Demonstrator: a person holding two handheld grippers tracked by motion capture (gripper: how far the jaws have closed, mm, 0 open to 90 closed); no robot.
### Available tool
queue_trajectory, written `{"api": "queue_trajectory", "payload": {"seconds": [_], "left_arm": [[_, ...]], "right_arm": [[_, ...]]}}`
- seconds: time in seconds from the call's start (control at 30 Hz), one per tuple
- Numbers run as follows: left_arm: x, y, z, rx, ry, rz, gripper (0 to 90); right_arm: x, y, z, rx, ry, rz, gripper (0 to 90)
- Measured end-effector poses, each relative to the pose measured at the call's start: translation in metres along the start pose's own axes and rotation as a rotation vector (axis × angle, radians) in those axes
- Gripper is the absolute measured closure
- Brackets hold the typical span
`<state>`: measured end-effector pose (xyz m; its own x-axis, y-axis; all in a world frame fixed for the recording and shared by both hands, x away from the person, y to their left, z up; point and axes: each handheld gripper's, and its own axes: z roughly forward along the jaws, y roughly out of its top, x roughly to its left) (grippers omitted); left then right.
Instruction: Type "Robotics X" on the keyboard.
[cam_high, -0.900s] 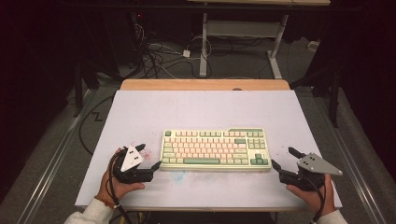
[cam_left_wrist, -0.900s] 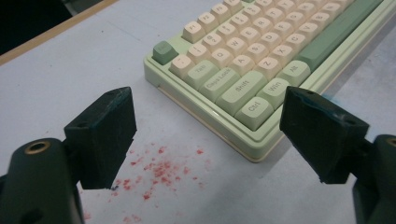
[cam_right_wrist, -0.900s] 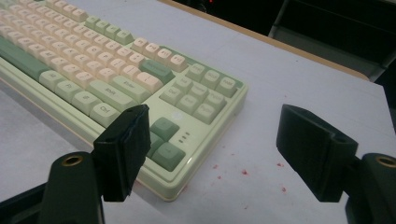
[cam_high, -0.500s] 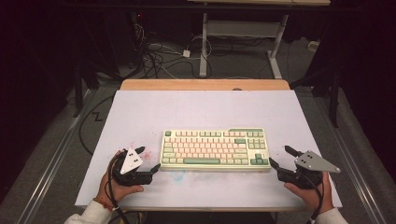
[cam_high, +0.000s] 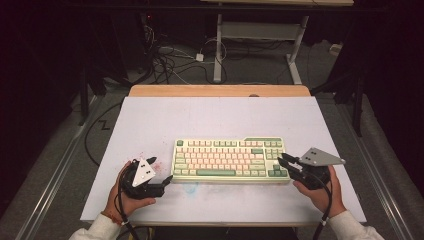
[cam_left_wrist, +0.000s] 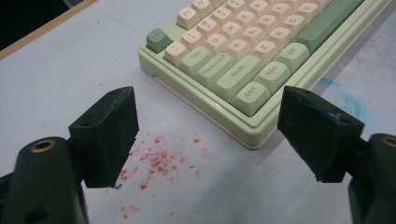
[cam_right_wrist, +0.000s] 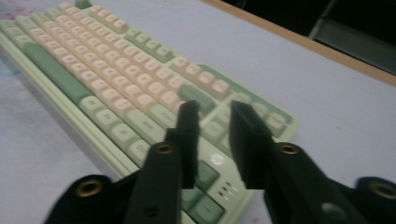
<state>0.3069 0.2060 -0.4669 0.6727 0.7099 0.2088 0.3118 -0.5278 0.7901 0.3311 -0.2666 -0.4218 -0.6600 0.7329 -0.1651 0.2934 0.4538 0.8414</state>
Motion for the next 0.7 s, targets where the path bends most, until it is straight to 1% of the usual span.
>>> {"api": "queue_trajectory", "payload": {"seconds": [0.07, 0.13, 0.17, 0.2, 0.23, 0.27, 0.3, 0.37, 0.4, 0.47, 0.7], "left_arm": [[0.0, 0.0, 0.001, 0.003, -0.001, 0.0, 19.4], [0.0, 0.0, 0.001, 0.004, 0.004, 0.018, 19.6], [-0.001, 0.0, 0.001, 0.012, -0.003, 0.008, 19.6], [0.0, 0.0, 0.001, 0.004, -0.001, 0.016, 19.6], [0.0, 0.0, 0.001, 0.004, -0.001, 0.016, 19.6], [0.0, -0.001, 0.001, 0.01, -0.009, 0.004, 19.6], [0.0, -0.001, 0.001, 0.01, -0.009, 0.004, 19.6], [0.0, -0.002, 0.0, 0.01, -0.011, 0.002, 19.7], [0.0, -0.002, 0.0, 0.01, -0.015, 0.002, 19.7], [-0.001, -0.002, 0.0, 0.016, -0.013, 0.008, 20.4], [-0.001, -0.002, 0.0, 0.016, -0.02, 0.005, 20.4]], "right_arm": [[0.005, 0.005, 0.008, 0.016, 0.019, -0.022, 84.3], [0.01, 0.01, 0.018, 0.031, 0.042, -0.032, 87.3], [0.012, 0.011, 0.022, 0.042, 0.053, -0.04, 88.3], [0.014, 0.012, 0.027, 0.051, 0.061, -0.047, 89.5], [0.016, 0.012, 0.031, 0.06, 0.068, -0.05, 89.9], [0.018, 0.013, 0.035, 0.069, 0.077, -0.055, 90.0], [0.019, 0.013, 0.039, 0.079, 0.083, -0.062, 90.0], [0.022, 0.013, 0.045, 0.096, 0.092, -0.072, 90.0], [0.022, 0.013, 0.045, 0.096, 0.092, -0.072, 90.0], [0.025, 0.014, 0.052, 0.111, 0.101, -0.08, 90.0], [0.029, 0.012, 0.062, 0.14, 0.113, -0.095, 90.0]]}}
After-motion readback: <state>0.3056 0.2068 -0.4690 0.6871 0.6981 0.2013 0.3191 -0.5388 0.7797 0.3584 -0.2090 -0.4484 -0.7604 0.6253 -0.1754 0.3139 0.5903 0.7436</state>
